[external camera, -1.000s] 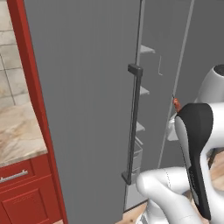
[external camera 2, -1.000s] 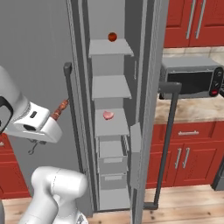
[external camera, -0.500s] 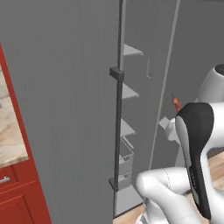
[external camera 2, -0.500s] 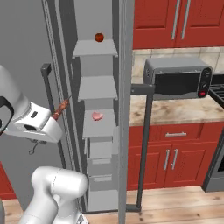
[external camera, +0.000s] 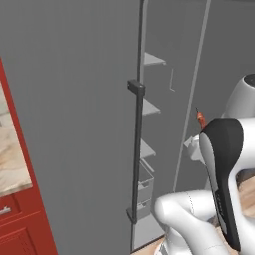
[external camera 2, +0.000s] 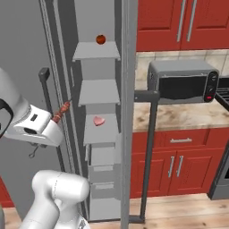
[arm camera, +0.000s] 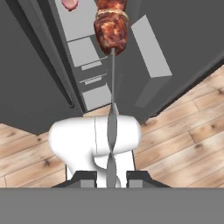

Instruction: Store the kebab skewer in the freezer for long-term storage. Close the freezer door after placing the cooked food.

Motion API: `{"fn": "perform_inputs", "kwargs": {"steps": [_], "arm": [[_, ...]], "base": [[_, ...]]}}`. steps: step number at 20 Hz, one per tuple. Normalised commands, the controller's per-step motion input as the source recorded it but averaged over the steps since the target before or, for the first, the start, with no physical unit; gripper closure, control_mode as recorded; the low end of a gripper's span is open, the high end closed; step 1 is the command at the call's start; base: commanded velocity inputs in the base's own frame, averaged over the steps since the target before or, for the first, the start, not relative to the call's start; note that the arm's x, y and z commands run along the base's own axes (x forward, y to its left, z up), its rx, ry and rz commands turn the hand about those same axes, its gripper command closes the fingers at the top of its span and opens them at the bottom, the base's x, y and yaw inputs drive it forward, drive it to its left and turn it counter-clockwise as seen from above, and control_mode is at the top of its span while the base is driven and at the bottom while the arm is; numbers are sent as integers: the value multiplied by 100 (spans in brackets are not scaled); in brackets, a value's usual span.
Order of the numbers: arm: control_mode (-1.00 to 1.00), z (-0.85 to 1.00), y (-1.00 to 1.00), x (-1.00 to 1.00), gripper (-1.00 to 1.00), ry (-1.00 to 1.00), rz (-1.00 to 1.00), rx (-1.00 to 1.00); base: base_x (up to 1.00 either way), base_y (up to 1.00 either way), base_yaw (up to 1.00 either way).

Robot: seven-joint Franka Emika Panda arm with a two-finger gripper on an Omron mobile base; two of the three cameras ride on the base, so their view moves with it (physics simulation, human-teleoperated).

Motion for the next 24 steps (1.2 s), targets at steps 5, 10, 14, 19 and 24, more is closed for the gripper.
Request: {"fn": "perform_inputs", "kwargs": {"steps": [5,10,14,19,24], "arm": [[100,0,0,0,100,0,0,0],[100,0,0,0,100,0,0,0],[100,0,0,0,100,0,0,0],[100,0,0,0,100,0,0,0],[100,0,0,0,100,0,0,0]], "base": [[55,-18,0],[47,-19,0],[45,-22,0],[40,-35,2],[26,-35,8]]}}
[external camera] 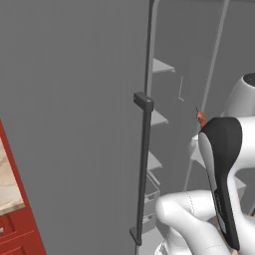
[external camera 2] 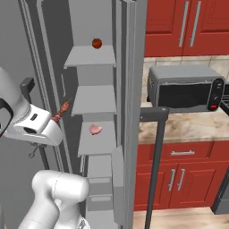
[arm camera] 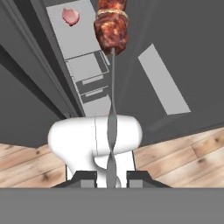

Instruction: Store the kebab skewer in the freezer for long-term storage. Close the freezer door after placing the cooked food.

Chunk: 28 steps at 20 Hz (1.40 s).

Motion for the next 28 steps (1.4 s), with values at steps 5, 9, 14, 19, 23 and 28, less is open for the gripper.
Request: {"fn": "perform_inputs", "kwargs": {"steps": [5,9,14,19,23,28], "arm": [[100,0,0,0,100,0,0,0],[100,0,0,0,100,0,0,0],[100,0,0,0,100,0,0,0],[-100,0,0,7,100,0,0,0],[-100,-19,-11,48,100,-2,11,8],[-100,-32,-4,56,100,-4,9,10]], "base": [[13,-18,13],[0,0,1],[0,0,0],[0,0,0],[0,0,0],[0,0,0]]}}
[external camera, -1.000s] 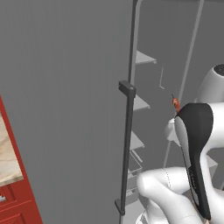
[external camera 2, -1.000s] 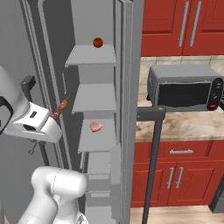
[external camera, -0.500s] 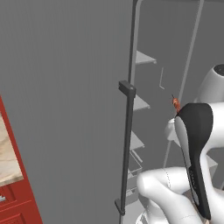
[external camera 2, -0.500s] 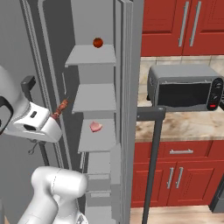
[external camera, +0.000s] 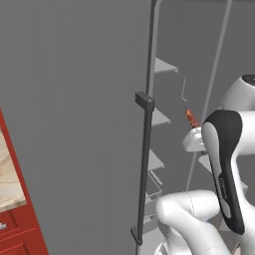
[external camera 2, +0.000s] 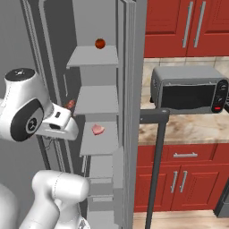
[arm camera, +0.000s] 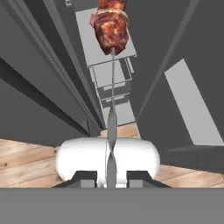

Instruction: Store the kebab skewer in the freezer for long-term storage. Close the freezer door after placing the cooked food.

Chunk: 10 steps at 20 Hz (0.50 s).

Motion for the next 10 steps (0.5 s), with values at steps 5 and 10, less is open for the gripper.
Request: {"fn": "perform_inputs", "kwargs": {"steps": [5,10], "arm": [[-100,-27,-2,49,100,-10,0,2],[-100,-15,-12,74,100,-2,0,1]], "base": [[0,0,0],[0,0,0]]}}
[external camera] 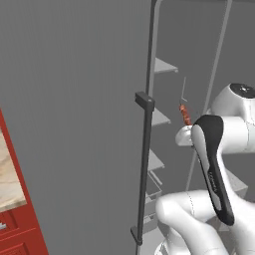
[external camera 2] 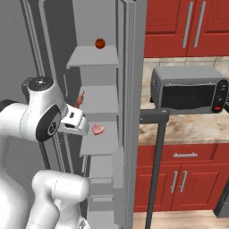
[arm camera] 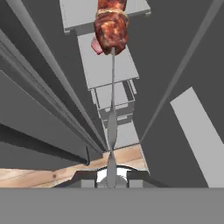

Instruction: Store the kebab skewer in the freezer for long-term storage. Close the freezer door after placing the cooked food.

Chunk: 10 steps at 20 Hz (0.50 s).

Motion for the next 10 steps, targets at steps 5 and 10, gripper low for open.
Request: {"fn": "perform_inputs", "kwargs": {"steps": [5,10], "arm": [[-100,0,-7,71,100,0,0,4],[-100,-3,-6,70,100,0,0,5]], "base": [[0,0,0],[0,0,0]]}}
